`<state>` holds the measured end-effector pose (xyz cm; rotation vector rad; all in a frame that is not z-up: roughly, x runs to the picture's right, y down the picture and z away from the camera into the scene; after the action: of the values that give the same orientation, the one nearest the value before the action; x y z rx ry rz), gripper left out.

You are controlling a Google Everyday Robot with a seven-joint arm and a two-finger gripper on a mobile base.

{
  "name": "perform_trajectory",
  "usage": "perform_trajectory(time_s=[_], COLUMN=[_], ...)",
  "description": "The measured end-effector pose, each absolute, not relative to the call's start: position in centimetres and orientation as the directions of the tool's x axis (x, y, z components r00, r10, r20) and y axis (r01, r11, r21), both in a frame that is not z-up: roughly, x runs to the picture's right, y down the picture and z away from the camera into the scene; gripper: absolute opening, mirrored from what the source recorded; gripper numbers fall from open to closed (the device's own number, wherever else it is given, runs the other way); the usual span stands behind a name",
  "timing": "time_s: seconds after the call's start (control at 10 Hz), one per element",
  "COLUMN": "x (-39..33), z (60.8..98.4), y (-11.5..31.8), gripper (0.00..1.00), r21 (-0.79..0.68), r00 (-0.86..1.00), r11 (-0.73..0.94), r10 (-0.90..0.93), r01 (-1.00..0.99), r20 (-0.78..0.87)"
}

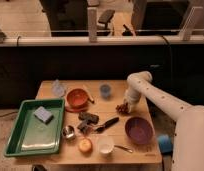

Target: Place grapes in red bowl

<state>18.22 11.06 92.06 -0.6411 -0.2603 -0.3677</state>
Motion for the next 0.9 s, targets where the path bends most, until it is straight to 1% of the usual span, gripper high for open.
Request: perform_trajectory(time_s=[0.2, 0.4, 0.9], x=[18.6, 18.9, 19.2], z=[91.2, 89.4, 86.4], y=[10.1, 8.2, 5.1], gripper=[0.00, 0.00, 0.00], r21=[-0.517, -0.495, -0.461], r00=[0.905, 0.904, 0.893], r11=[0.751, 0.762, 0.767], r10=[-0.264, -0.288, -0.349], r01=[0.410, 0.417, 0.446], r20=[0.333, 0.317, 0.283])
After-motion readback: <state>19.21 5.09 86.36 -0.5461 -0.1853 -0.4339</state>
